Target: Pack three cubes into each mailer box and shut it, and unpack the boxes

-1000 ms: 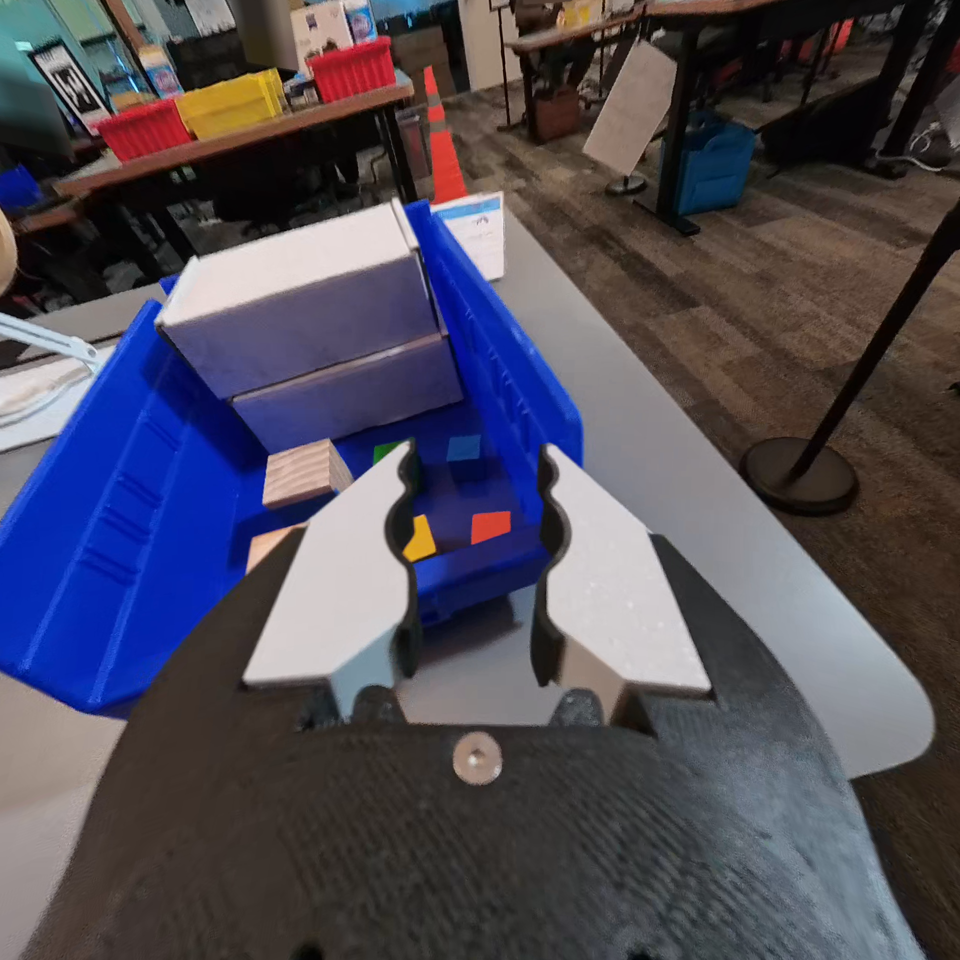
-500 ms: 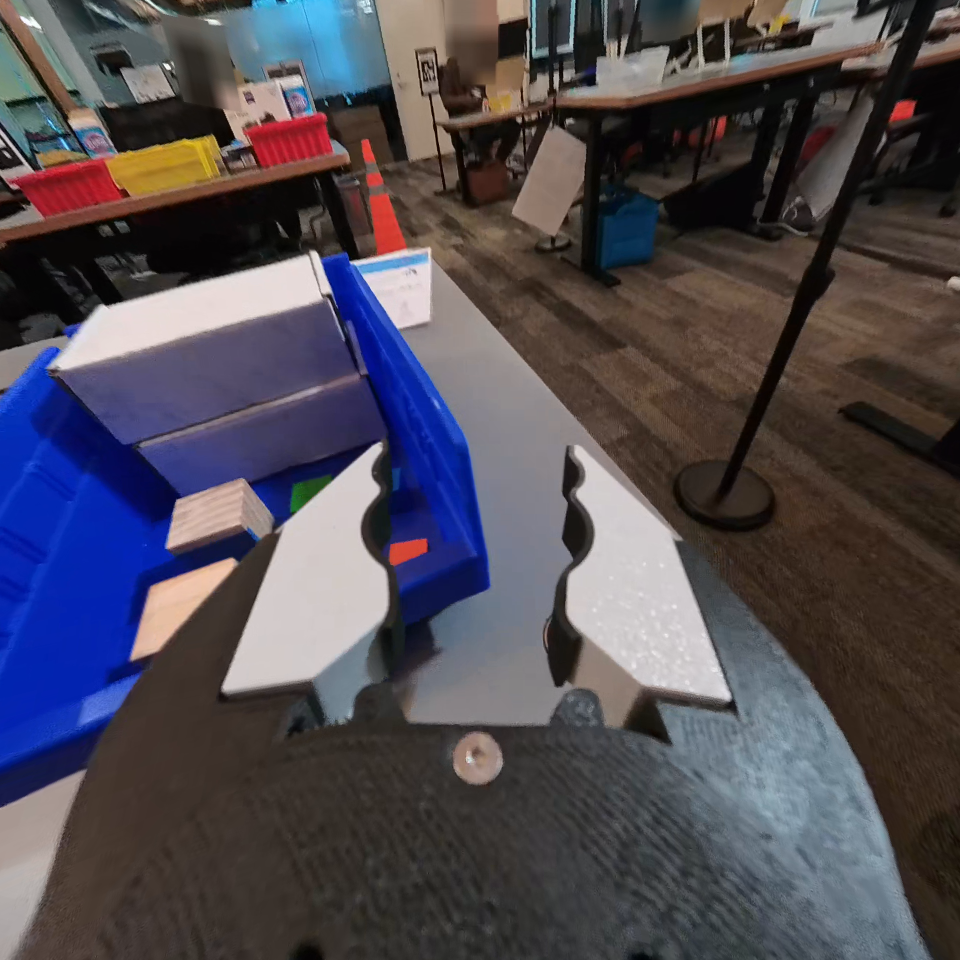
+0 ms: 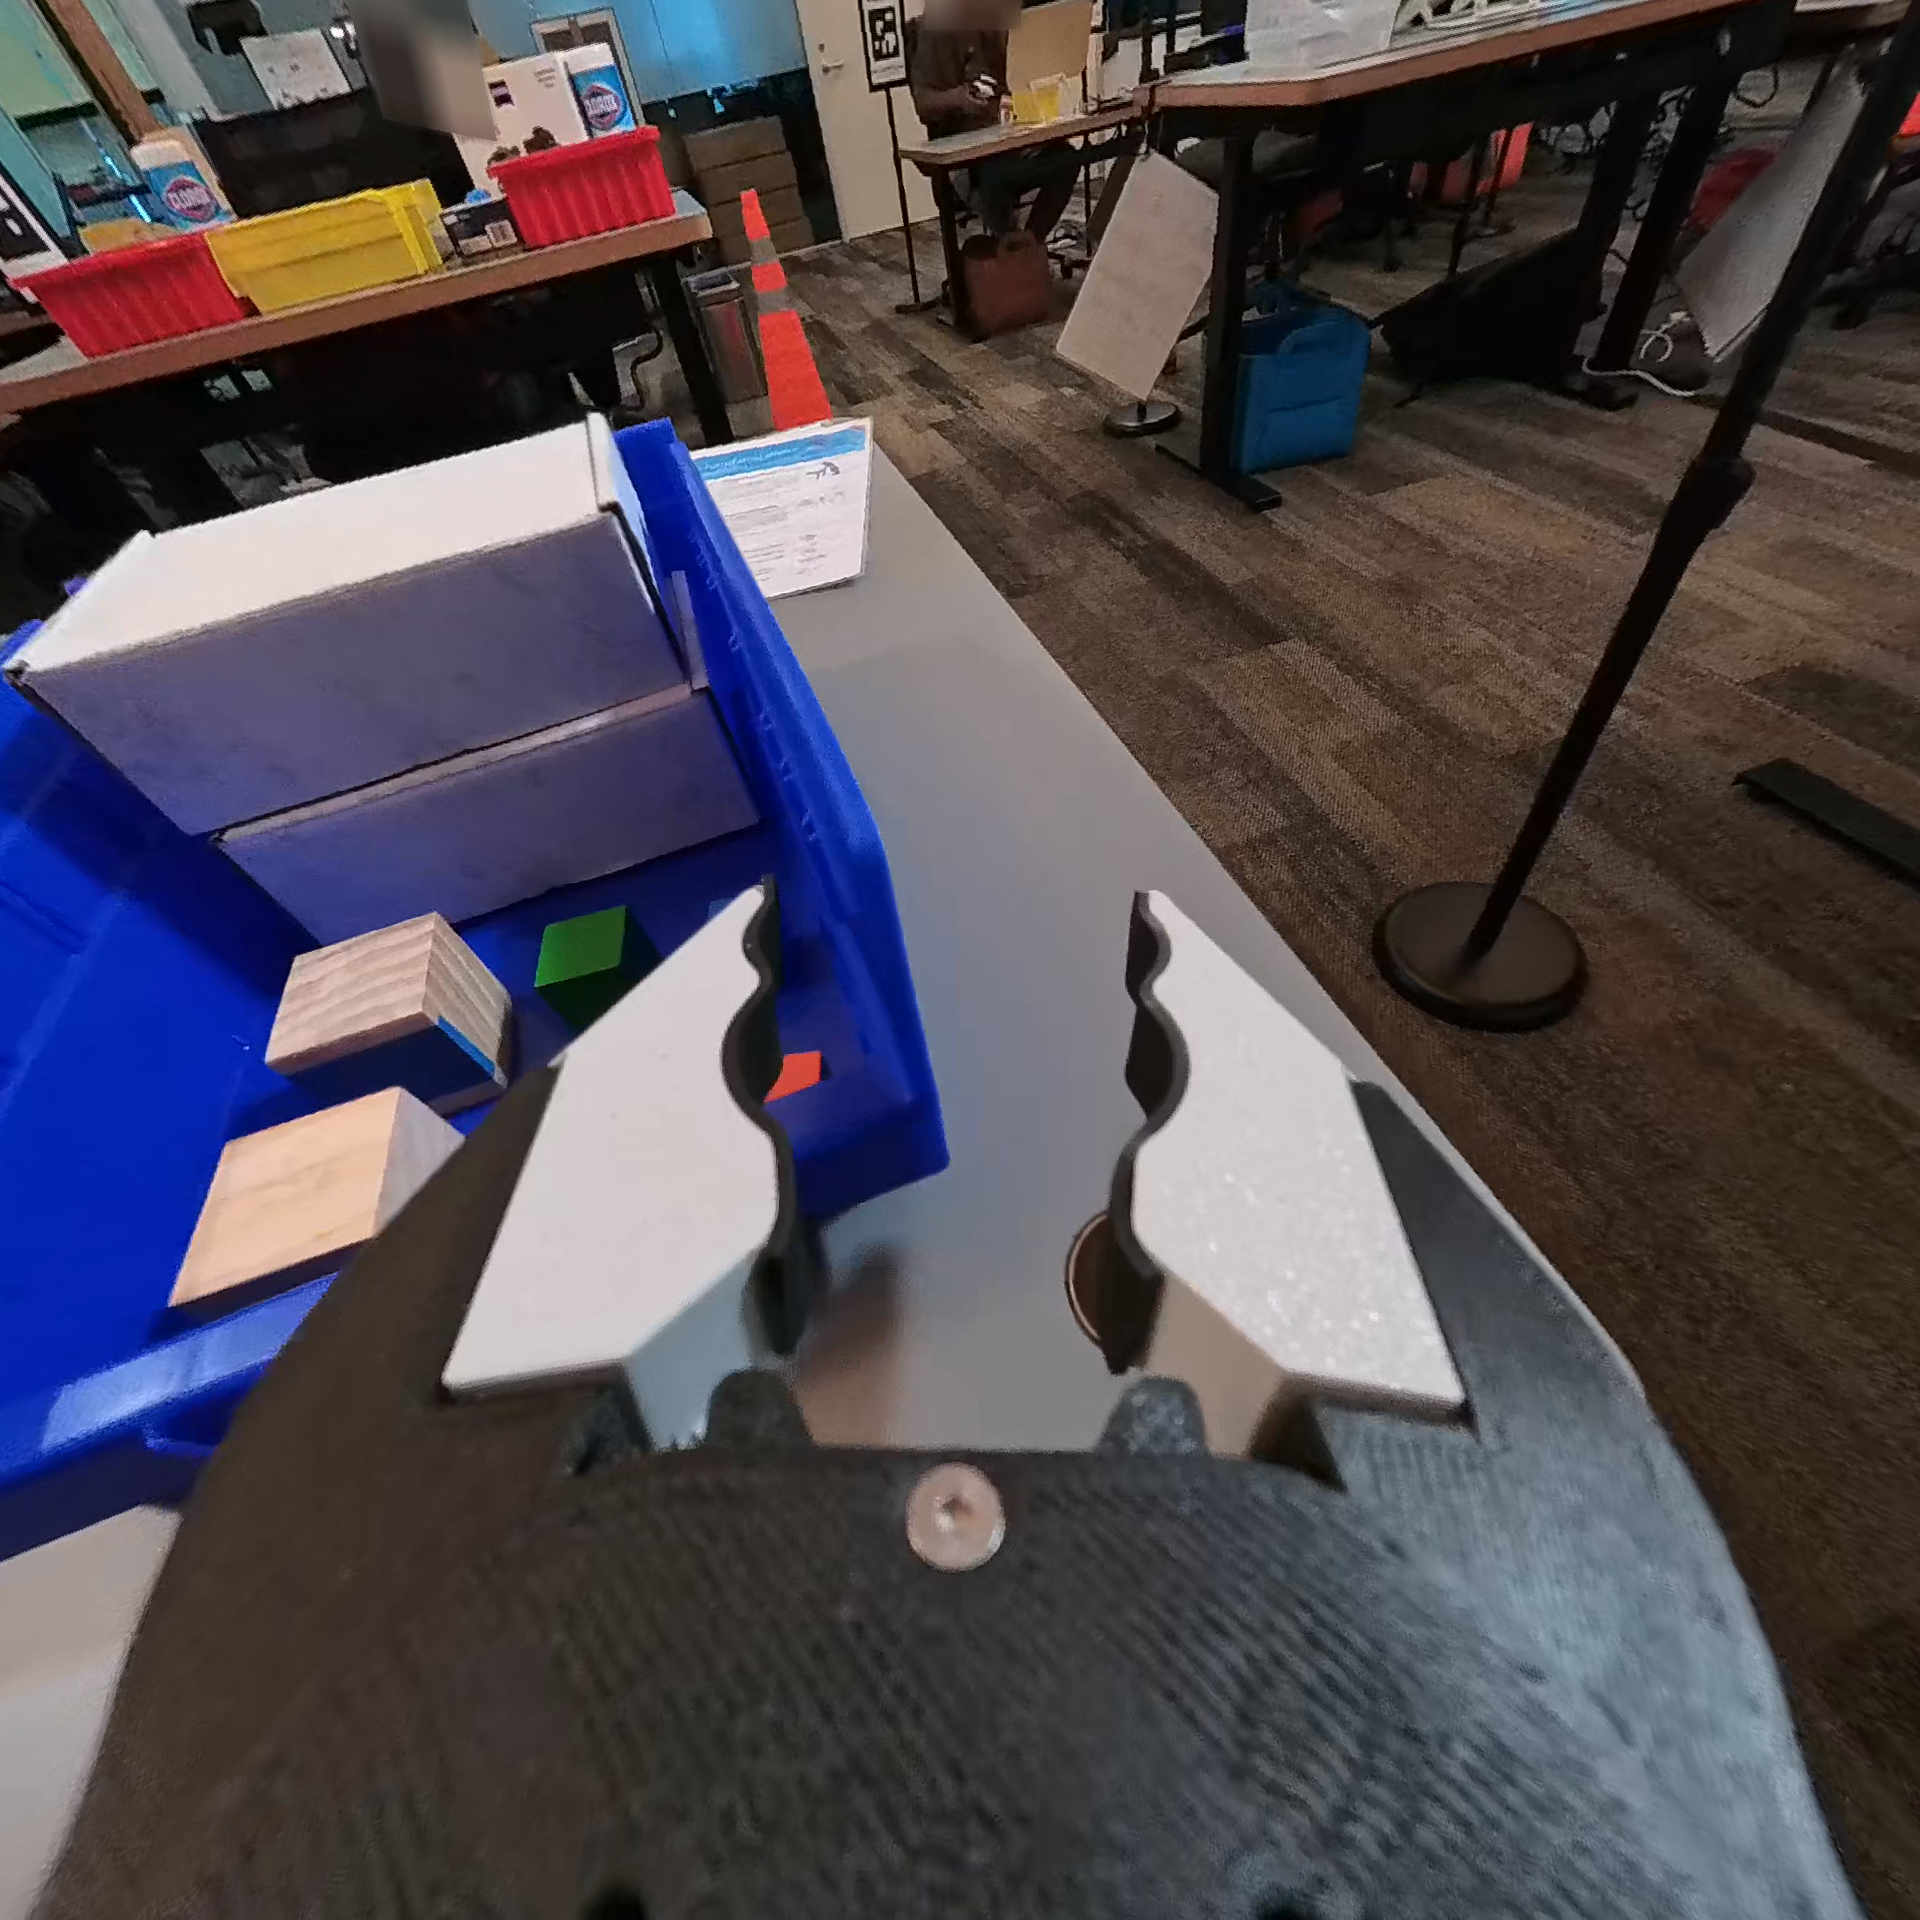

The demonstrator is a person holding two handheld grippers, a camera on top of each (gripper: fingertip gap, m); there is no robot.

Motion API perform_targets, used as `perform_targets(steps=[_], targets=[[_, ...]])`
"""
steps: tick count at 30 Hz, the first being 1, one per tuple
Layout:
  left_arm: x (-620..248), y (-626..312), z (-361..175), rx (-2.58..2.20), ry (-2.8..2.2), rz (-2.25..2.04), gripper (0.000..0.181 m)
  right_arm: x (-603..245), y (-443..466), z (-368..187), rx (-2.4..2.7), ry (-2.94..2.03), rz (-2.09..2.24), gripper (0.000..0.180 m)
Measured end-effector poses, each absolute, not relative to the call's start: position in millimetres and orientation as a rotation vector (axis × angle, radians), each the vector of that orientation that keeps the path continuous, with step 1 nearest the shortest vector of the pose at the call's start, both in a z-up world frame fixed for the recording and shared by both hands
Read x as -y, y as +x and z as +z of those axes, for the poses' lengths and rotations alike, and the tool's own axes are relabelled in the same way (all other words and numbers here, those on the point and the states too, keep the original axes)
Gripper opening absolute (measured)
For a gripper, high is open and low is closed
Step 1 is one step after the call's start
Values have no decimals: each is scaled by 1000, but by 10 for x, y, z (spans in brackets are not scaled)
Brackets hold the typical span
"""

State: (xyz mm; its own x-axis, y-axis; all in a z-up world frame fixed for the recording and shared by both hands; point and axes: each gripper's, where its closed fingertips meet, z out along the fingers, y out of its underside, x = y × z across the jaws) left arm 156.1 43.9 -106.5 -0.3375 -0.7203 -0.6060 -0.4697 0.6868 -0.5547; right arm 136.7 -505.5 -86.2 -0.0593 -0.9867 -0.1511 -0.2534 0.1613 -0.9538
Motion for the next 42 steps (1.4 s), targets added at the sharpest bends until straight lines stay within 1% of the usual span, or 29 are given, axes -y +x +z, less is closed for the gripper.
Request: perform_targets(steps=[1,5,10,14,15,18,20,26,38,39,41,42], targets=[[-384,1575,-1058,-2003,-910,-365,59,5045,1382,-869,-1496,-1265,-988,66],[-407,1574,-1111,-2003,-868,-304,59,5000,1461,-943,-1497,-1314,-982,66],[-493,1540,-1311,-2063,-909,-286,61,5008,1498,-936,-1510,-1328,-1003,55],[-550,1537,-1348,-2062,-909,-254,62,5020,1505,-919,-1509,-1334,-1023,53],[-545,1533,-1351,-2062,-911,-257,63,5037,1509,-911,-1513,-1330,-1032,54],[-546,1521,-1359,-2054,-911,-248,66,5109,1518,-897,-1521,-1349,-1095,64],[-566,1512,-1370,-2047,-905,-226,68,5116,1527,-887,-1513,-1369,-1125,63],[-605,1476,-1348,-2024,-879,-175,70,5049,1557,-875,-1481,-1413,-1127,49],[-785,1370,-1325,-2000,-899,-132,71,4889,1653,-875,-1439,-1391,-988,20],[-805,1361,-1328,-1998,-903,-129,71,4865,1664,-858,-1430,-1378,-973,21],[-845,1341,-1338,-1996,-914,-127,71,4831,1695,-832,-1427,-1340,-941,31],[-863,1332,-1341,-1994,-921,-128,71,4824,1710,-827,-1429,-1325,-932,32]])
